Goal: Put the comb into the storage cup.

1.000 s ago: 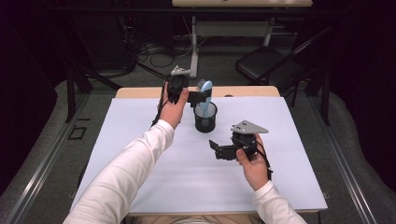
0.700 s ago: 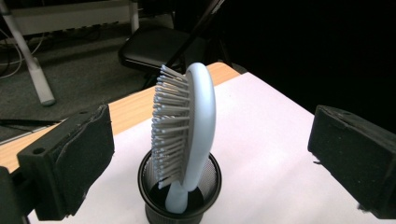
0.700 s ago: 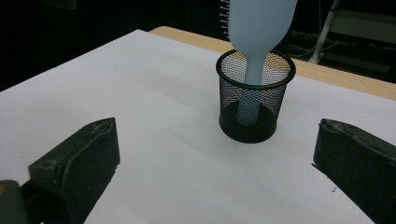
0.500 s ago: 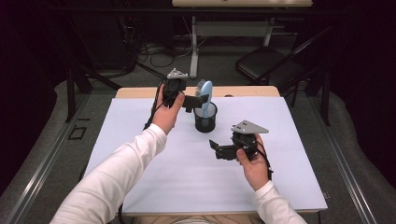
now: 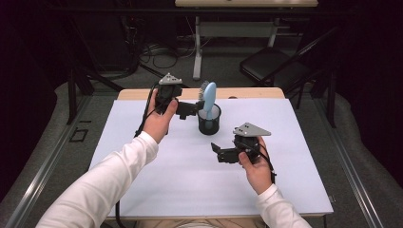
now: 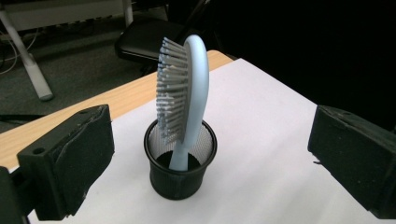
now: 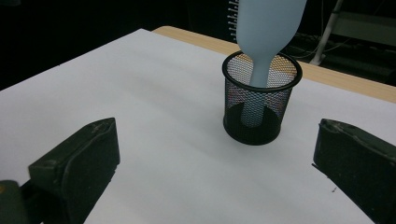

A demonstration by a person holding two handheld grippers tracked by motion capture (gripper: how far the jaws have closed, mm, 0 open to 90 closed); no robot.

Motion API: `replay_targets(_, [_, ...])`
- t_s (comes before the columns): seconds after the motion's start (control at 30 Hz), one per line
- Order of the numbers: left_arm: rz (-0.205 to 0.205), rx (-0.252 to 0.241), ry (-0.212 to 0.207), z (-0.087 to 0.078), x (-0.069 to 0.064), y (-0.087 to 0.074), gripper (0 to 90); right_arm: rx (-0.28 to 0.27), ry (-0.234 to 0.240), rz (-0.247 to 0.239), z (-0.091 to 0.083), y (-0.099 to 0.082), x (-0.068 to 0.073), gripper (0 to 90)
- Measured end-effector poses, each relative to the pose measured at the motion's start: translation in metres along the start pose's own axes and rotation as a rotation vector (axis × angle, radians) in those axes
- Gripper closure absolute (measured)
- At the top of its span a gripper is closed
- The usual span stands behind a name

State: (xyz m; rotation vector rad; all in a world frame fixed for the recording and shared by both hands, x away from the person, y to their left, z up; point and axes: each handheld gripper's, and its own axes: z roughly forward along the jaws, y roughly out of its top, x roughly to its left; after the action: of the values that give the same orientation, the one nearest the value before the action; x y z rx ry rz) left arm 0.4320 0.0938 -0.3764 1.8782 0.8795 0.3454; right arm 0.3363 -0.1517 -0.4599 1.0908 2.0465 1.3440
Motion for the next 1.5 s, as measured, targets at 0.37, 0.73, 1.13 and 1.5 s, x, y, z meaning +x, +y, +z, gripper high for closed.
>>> replay_targets(0.37, [0.016, 0.005, 0.014, -0.023, 0.006, -0.023, 0.2, 0.013, -0.007, -0.016, -0.001, -0.001, 0.002, 0.0])
replay_targets(0.73, [-0.001, -0.002, 0.015, -0.042, 0.012, -0.061, 0.2, 0.036, -0.025, -0.021, -0.010, -0.010, -0.003, 0.0])
replay_targets(1.13, [-0.048, 0.001, 0.004, -0.047, 0.017, -0.104, 0.2, 0.055, -0.045, -0.020, -0.017, -0.023, -0.007, 0.0])
replay_targets(1.5, [-0.099, -0.027, -0.001, -0.052, 0.024, -0.129, 0.2, 0.062, -0.064, -0.004, -0.019, -0.033, -0.010, 0.0])
